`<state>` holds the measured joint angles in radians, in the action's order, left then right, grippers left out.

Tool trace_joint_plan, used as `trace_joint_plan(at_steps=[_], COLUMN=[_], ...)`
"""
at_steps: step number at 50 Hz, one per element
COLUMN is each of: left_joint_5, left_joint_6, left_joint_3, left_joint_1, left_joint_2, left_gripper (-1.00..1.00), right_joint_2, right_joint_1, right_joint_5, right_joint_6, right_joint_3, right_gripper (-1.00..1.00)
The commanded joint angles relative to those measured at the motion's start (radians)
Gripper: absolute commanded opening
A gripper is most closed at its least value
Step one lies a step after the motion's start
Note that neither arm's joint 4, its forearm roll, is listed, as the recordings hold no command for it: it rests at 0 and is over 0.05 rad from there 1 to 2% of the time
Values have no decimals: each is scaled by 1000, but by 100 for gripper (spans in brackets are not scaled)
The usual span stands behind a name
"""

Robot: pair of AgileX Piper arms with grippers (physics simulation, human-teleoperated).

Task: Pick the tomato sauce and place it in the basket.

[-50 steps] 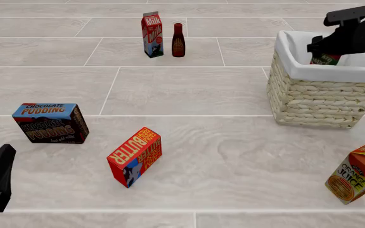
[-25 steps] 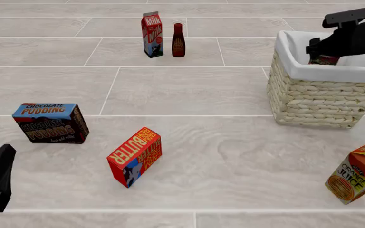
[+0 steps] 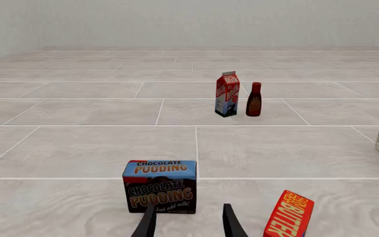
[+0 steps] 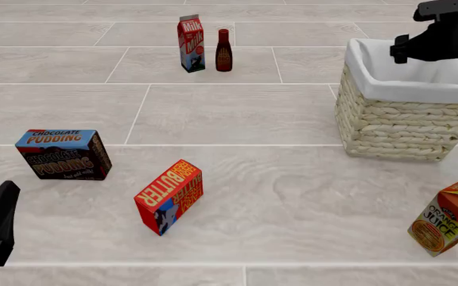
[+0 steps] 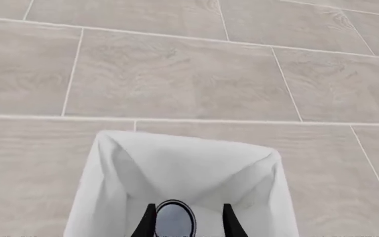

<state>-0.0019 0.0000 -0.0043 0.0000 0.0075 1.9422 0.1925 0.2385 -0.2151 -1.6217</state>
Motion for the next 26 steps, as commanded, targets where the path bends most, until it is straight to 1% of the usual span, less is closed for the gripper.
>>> trace_joint_plan(at_steps=[1,6,8,14,17,21,25,26], left_joint_5=[0,0,0,0,0,0,0,0], left_joint_6=[0,0,0,0,0,0,0,0], left_joint_3=[0,0,0,0,0,0,0,0], left_joint_1=[0,0,0,0,0,0,0,0], left_joint_2=[0,0,0,0,0,0,0,0], left_gripper=[100,100,100,100,100,100,100,100], right_joint_2=[-126,-243,-261,-386,-449,-507,-584,-610], right_joint_1=[-5,-1,-9,-13,-13,-20,-19,-21], right_joint_5=[13,17,22,31,40,33,34,38], right_joint_6=[13,13,16,18,47,48,60,70], right_joint_3=[56,107,115,178,210,259,310,323], right_gripper=[100,100,100,100,100,100,100,100])
